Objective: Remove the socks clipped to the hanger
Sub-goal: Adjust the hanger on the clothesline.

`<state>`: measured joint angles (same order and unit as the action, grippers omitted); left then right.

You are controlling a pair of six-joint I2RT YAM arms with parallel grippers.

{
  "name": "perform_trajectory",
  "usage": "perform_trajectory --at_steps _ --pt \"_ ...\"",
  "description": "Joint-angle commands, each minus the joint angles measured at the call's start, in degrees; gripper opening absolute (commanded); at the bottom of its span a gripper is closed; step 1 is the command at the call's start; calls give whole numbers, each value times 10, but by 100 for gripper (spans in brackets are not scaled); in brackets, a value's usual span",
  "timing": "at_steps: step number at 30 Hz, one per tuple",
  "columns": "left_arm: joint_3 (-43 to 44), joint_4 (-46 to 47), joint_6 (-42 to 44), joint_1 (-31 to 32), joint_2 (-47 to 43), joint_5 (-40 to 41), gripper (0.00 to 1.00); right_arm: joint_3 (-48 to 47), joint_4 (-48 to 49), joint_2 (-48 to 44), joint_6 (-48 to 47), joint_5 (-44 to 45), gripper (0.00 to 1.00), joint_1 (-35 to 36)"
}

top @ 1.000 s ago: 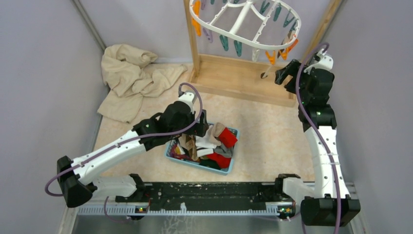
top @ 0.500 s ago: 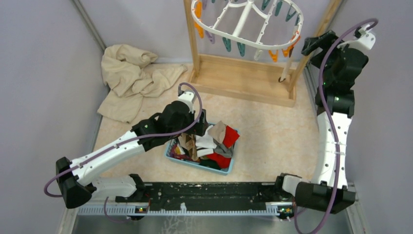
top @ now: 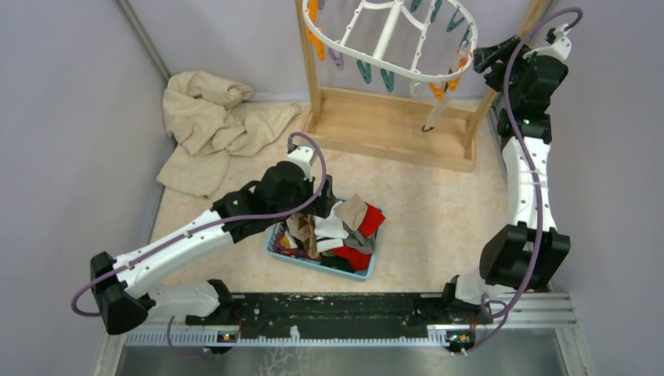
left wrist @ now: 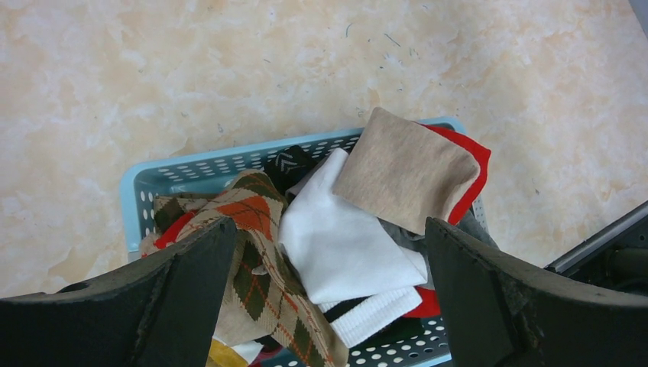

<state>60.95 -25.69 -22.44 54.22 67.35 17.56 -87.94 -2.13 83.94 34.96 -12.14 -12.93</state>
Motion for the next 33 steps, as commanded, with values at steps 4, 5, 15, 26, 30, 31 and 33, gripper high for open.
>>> perform_trajectory --at_steps 4,5,15,26,30,31,33 --pt "12 7 9 -5 3 -4 99 -27 142 19 44 -43 72 -3" --pt "12 7 9 -4 3 -4 99 -29 148 23 48 -49 72 -3" --pt "15 13 7 -5 10 -11 99 -56 131 54 61 -84 64 4" --pt "15 14 10 -5 7 -11 99 -39 75 17 5 -85 45 44" --pt "14 18 11 -5 6 -16 99 -61 -7 6 -59 -59 45 69" --pt "14 19 11 -4 6 -17 99 -65 -23 3 -70 -56 45 72" --pt "14 20 12 -4 6 -18 99 -70 -52 -3 -88 -55 45 77"
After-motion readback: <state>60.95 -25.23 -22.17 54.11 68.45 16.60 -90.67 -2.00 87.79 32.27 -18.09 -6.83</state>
